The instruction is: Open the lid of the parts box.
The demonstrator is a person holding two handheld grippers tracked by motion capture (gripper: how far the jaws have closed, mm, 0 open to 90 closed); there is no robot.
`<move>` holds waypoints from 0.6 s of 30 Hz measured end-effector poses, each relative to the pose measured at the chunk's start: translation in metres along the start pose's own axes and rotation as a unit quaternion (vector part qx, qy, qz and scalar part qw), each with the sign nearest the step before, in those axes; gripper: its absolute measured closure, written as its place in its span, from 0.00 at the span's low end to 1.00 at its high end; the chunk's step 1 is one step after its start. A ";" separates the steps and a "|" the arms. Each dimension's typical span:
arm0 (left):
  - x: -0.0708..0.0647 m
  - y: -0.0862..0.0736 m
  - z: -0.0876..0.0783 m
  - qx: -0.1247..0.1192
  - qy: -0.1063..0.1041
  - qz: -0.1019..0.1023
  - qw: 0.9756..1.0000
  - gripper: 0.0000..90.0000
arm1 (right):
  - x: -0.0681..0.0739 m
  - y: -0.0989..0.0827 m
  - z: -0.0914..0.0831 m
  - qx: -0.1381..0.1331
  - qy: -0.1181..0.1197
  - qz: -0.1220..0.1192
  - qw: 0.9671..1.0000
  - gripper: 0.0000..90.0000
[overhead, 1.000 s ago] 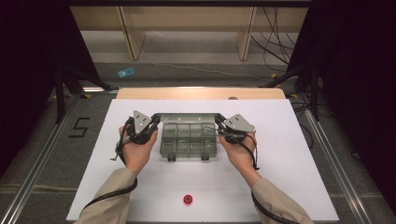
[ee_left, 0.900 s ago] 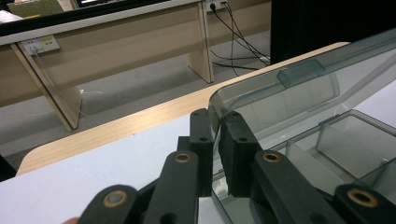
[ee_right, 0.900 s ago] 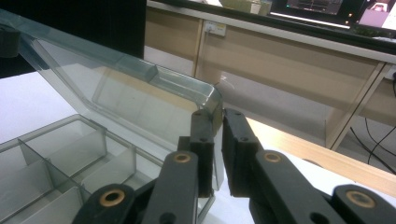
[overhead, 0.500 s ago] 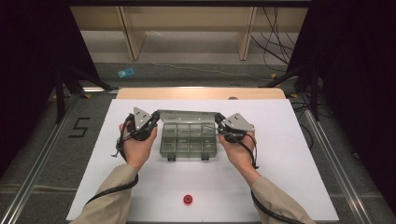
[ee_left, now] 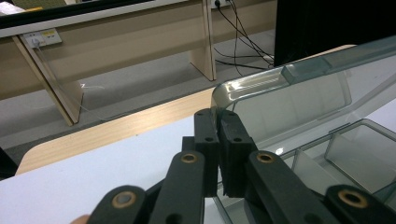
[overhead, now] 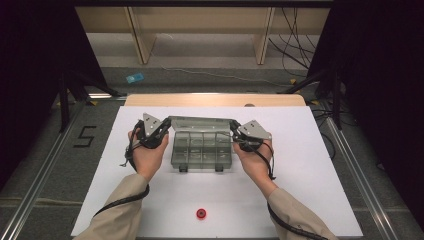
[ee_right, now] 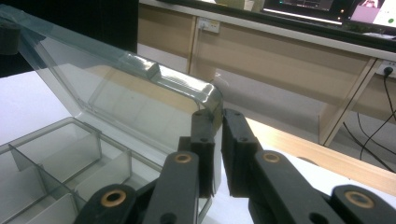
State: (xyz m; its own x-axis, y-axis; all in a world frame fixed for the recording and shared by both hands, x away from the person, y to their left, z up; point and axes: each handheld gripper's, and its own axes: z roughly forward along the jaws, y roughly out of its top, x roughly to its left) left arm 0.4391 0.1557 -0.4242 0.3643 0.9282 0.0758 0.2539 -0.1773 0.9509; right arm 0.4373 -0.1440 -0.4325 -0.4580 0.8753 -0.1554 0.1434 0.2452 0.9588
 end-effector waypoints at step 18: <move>0.001 0.004 0.005 0.003 0.002 -0.012 1.000 0.97 | -0.001 0.002 0.003 0.000 -0.008 0.003 1.000 0.94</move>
State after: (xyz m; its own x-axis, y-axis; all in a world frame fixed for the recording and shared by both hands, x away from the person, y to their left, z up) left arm 0.4446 0.1546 -0.4216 0.3544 0.9335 0.0535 0.2687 -0.1565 0.9504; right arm 0.4411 -0.1430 -0.4310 -0.4431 0.8834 -0.1525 0.1466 0.2393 0.9598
